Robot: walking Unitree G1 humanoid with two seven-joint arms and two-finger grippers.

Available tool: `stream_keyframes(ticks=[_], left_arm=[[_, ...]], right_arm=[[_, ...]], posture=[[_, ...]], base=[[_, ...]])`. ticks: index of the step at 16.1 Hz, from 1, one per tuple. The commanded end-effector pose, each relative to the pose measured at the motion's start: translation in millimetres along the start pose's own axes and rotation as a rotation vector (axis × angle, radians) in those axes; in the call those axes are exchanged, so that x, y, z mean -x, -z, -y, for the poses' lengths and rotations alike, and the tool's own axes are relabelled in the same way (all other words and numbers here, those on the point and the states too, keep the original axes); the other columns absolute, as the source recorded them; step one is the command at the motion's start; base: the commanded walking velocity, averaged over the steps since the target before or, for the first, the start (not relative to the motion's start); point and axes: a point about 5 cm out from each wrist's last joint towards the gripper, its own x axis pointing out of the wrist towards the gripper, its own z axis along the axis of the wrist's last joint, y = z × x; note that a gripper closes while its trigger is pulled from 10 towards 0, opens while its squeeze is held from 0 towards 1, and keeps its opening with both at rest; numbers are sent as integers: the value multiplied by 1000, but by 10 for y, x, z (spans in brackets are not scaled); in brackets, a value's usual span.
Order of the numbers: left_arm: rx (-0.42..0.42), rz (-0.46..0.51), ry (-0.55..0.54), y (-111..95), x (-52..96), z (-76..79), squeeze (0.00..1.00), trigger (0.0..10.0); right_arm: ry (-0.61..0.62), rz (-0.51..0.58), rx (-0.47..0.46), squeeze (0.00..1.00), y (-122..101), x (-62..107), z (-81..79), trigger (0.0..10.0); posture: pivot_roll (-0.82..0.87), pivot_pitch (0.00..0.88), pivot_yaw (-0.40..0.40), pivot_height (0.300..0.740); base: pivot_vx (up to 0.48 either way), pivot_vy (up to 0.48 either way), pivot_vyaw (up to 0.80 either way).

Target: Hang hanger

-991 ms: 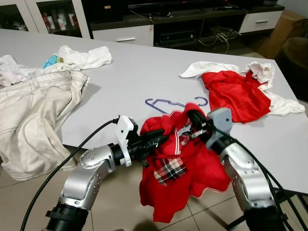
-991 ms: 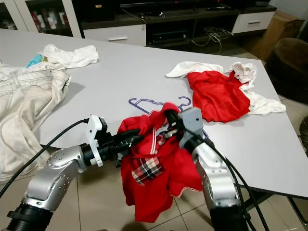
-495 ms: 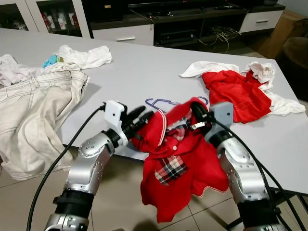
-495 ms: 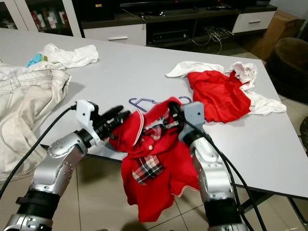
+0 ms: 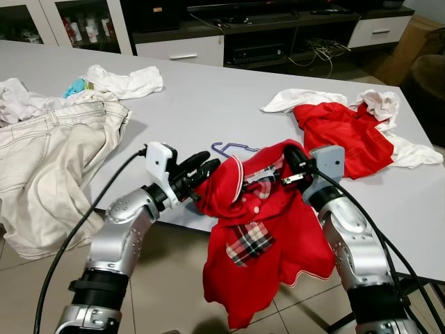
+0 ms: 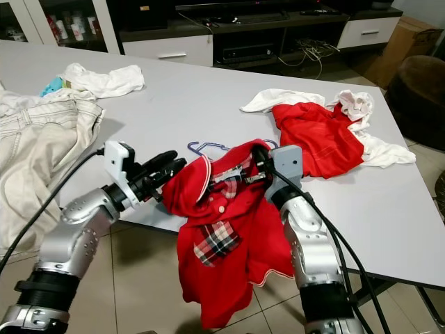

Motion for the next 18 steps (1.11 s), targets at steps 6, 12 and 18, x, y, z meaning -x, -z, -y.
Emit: stream_keyframes(ticks=[6, 12, 18], left_arm=[[20, -39, 290, -96, 95, 207, 1000, 10000], [-168, -208, 63, 52, -77, 30, 0, 10000], [-96, -173, -45, 90, -178, 78, 0, 10000]], right_arm=[[-2, 59, 71, 0, -88, -65, -50, 0], [-19, 82, 125, 0, -120, -68, -108, 0], [-29, 92, 141, 0, -123, -53, -144, 0]], posture=[[-53, 0, 2, 740], [-57, 0, -1, 740], [-57, 0, -3, 740]], base=[[0, 0, 0], [0, 0, 0], [0, 0, 0]])
